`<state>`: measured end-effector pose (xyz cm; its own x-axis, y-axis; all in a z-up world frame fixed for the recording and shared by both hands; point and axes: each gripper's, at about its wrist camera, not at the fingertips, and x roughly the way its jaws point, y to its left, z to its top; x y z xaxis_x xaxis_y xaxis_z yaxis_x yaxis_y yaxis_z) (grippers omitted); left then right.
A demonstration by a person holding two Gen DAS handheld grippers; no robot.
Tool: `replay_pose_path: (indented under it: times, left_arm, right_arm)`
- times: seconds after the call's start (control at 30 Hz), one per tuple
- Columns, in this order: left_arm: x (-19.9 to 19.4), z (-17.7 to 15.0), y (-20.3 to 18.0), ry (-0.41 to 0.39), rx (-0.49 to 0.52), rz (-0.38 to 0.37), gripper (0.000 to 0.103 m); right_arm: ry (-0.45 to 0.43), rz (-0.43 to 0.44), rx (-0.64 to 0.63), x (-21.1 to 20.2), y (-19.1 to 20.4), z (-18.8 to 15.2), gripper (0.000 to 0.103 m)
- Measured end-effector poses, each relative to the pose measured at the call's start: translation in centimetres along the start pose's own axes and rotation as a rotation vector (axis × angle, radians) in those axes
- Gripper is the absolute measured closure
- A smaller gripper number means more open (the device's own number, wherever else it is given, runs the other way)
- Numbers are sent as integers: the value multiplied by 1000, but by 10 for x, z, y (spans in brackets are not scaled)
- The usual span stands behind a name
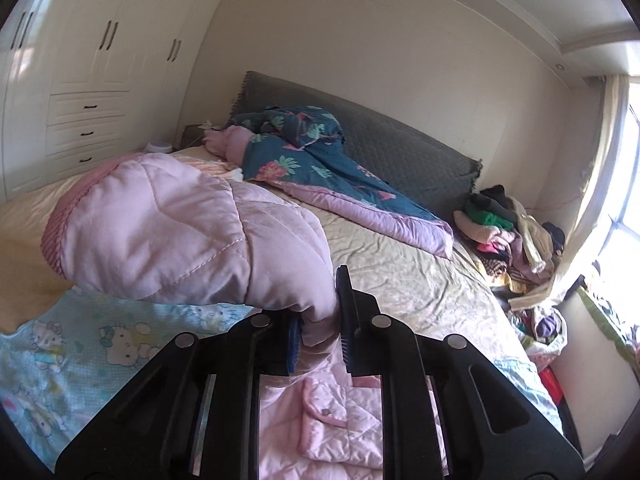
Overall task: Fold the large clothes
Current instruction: 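Lift the held sleeve with the left tool and carry it over the jacket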
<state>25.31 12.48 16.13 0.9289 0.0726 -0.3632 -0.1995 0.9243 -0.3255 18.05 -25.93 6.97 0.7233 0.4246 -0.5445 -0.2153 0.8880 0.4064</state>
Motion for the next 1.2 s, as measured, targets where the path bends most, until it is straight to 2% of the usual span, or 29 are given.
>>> replay_pose_path:
  times: [0.63,0.93,1.2]
  left_arm:
    - [44,-73,-98,132,199,-144,95]
    - [70,-131,-132,263,324,-215,95]
    - [88,-182,-145,386,440,-247,95]
  right_arm:
    - [-34,-59,111,-20,-65,-5,4]
    - [-22,-92,154,-17,-89,-10,4]
    - [-1,-99,180,-9,-99,-15,4]
